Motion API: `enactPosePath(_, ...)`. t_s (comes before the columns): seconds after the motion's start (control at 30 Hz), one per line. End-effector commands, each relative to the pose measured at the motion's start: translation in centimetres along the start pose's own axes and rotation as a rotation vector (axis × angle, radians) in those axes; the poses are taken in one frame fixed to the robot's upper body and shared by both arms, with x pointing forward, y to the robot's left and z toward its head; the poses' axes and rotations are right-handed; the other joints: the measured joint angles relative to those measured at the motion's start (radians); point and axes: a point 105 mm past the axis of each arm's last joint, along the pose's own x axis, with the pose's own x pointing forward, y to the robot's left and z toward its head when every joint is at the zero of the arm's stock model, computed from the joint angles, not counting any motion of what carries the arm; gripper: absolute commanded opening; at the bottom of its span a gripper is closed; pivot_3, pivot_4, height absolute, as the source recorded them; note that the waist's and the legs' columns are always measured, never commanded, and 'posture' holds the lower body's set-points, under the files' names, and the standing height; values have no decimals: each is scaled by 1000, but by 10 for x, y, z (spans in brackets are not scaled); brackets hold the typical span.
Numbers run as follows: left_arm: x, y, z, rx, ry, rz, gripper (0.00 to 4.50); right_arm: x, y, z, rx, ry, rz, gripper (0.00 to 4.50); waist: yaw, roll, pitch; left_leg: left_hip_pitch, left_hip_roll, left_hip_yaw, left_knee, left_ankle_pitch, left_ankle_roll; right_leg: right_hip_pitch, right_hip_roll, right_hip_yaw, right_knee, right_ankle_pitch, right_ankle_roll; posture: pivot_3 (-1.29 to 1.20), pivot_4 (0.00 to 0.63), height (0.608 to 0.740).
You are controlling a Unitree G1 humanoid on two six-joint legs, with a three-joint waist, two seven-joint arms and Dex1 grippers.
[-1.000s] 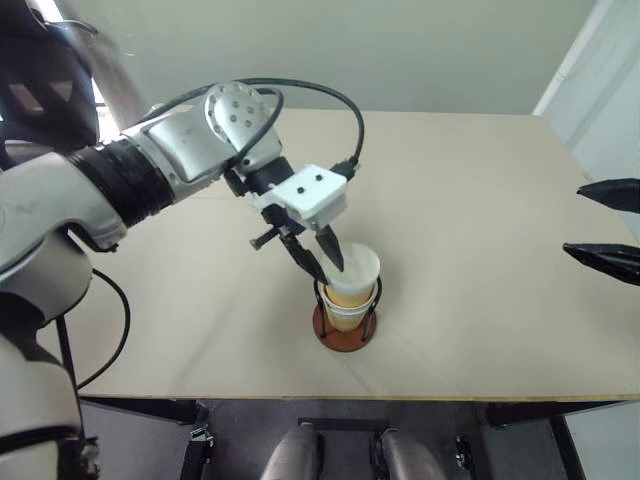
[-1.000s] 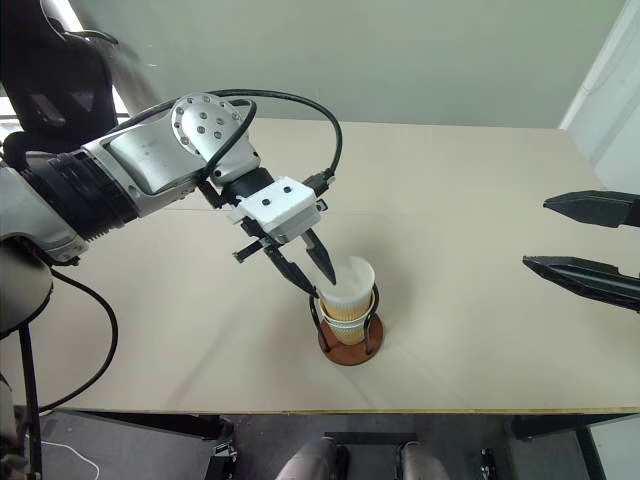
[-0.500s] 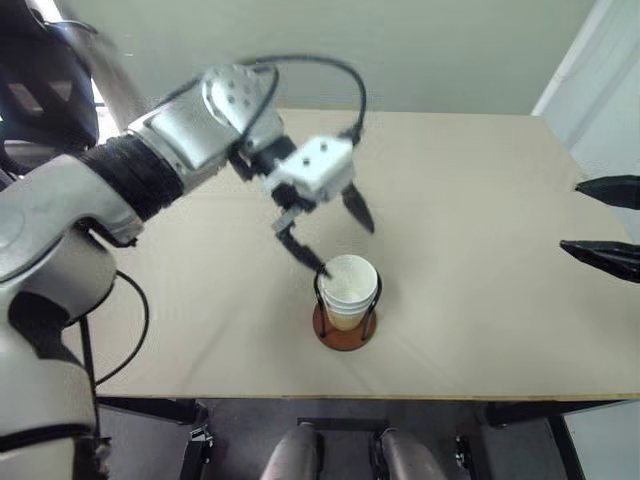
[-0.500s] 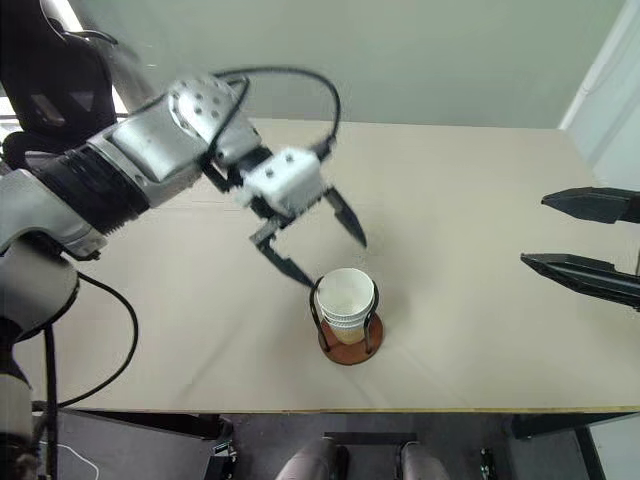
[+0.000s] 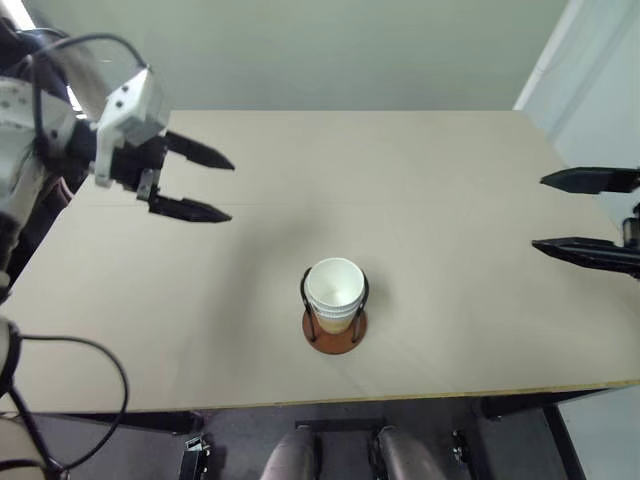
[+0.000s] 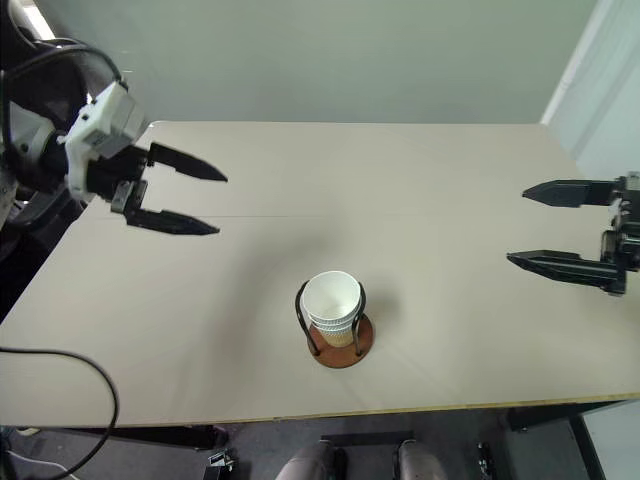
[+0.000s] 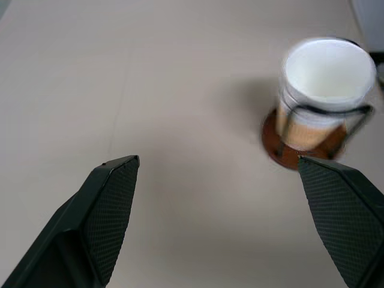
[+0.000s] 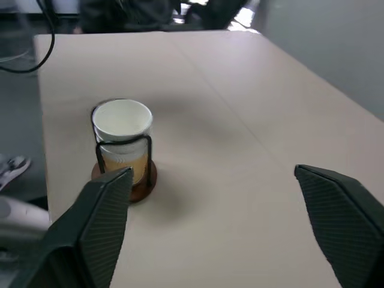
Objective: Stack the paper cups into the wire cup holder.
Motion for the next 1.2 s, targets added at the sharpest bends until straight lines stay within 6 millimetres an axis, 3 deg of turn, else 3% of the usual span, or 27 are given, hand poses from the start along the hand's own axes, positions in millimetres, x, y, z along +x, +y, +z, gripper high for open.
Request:
enactPosePath(0.03,-26,-3,3,-55,-54,185,4500,5,-10,0,-57,4,28,4459,1,-2,-1,0,0,0,0,0,0,0,0,0,0,0,0,0,150,740)
enactPosePath(0.3,-31,-16,-6,-103,-67,273,4500,10,-17,-1,-79,3,58,4459,19,-4,-1,1,-1,0,0,0,1,0,-3,-4,2,0,-15,0,150,740)
enactPosePath(0.5,-35,-28,-19,-179,-77,362,4500,23,-19,1,-73,-45,105,4459,-3,-4,0,3,-1,1,-1,-3,5,-3,-2,-2,8,3,-21,0,150,740)
enactPosePath(1.0,-36,-37,-18,-214,-107,422,4500,31,-23,-1,-76,-49,134,4459,-4,-7,1,2,1,0,-3,6,-2,-9,0,-2,17,6,-30,0,150,740)
enactPosePath(1.07,-42,-40,-26,-255,-139,540,4500,46,-32,0,-75,-95,143,4459,-14,-6,0,1,1,0,-3,6,-2,-10,0,-2,16,6,-30,0,150,740)
enactPosePath(1.2,-35,-55,-36,-316,-191,689,4500,72,-50,-9,-65,-106,156,4459,-27,-7,1,5,1,2,-7,8,-2,-10,0,1,16,7,-29,0,150,740)
